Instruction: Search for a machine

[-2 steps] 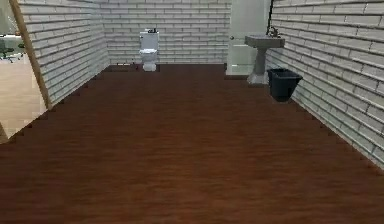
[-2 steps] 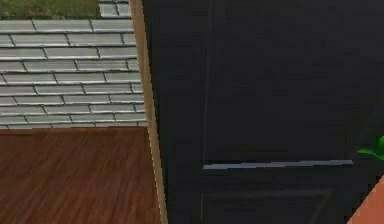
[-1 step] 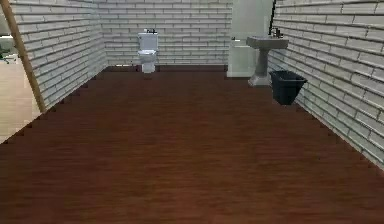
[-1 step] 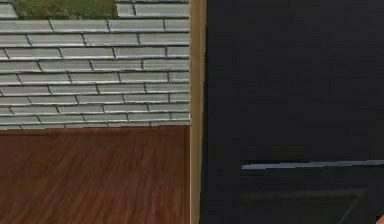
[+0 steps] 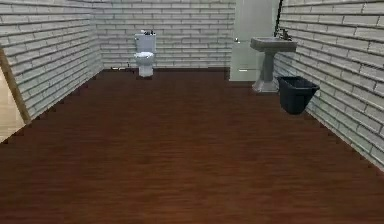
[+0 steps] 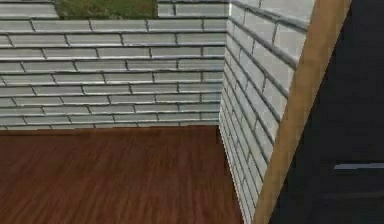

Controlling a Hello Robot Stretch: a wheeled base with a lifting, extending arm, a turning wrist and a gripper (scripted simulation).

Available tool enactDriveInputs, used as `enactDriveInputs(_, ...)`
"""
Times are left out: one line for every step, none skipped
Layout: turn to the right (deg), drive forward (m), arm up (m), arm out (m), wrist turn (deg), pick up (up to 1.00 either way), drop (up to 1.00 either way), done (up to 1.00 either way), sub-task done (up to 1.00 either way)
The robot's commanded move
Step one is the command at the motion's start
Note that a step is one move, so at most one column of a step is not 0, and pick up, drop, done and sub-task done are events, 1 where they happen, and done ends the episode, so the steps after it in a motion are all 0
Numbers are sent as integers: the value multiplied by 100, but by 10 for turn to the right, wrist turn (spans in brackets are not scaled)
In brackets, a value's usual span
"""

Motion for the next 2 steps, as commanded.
enactDriveInputs(-450,0,0,0,0,0,0,0,0)
enactDriveInputs(0,100,0,0,0,0,0,0,0)
